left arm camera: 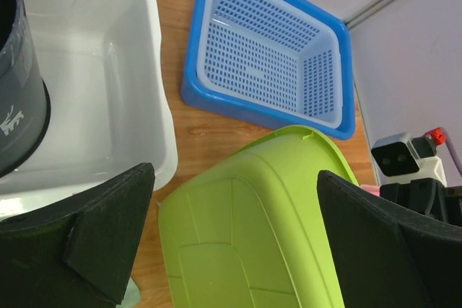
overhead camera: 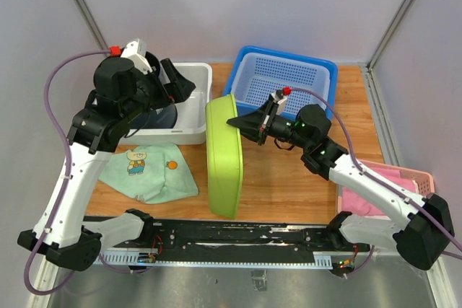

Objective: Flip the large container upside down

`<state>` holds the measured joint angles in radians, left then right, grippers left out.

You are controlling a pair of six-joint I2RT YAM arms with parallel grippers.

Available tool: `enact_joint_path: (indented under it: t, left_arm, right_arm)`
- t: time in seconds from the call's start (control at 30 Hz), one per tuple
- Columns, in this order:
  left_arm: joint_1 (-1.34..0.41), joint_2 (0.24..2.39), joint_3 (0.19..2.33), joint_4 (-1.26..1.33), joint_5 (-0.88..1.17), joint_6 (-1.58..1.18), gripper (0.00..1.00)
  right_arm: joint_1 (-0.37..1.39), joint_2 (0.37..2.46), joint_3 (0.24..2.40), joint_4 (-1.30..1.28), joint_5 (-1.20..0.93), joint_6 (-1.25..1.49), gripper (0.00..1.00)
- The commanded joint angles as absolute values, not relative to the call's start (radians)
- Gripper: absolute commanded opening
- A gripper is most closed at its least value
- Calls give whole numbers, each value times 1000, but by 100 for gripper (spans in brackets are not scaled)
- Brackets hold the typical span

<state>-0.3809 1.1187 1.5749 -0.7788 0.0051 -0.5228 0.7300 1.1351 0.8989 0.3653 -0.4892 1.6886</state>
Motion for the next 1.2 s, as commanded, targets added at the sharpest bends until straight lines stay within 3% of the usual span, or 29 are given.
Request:
enact_joint_path:
  t: [0.0,0.13,0.27,0.37,0.47,0.57,0.7,0.77,0.9,1.17]
  left_arm:
    - [-377,1119,1547,-727,44,-516,99]
    - [-376,1123,1520,-712,61,-516,99]
    - [-376,1131,1490,-696,100,-517,99]
    - [-376,1129,1455,-679,120,-520,99]
    - [-376,1115,1386,-627,189,-543,99]
    - [-376,1098,1313,-589,242,-564,99]
    - [-379,1072,1228,-580,258,-569,99]
    - [-382,1057,1186,-581,248,-556,99]
    - [-395,1055,1133,-581,212,-524,99]
    - [-557,1186,1172,-574,47,-482,99]
  right_arm:
    - [673,1176,728,716,-576,1747,1]
    - [609,1196,534,998,-606,1828,0]
    - [506,1150,395,1011,-693,1794,1]
    - [412,1053,353,794,-764,1657,3]
    - [298,934,393,394,-834,1394,12]
    - [173,822,465,-26,-807,1122,31]
    - [87,789,573,-369,-749,882,58]
    - [83,812,651,-516,-656,751,67]
    - [83,863,787,-731,-427,582,73]
    - [84,946,966,-879,-102,449,74]
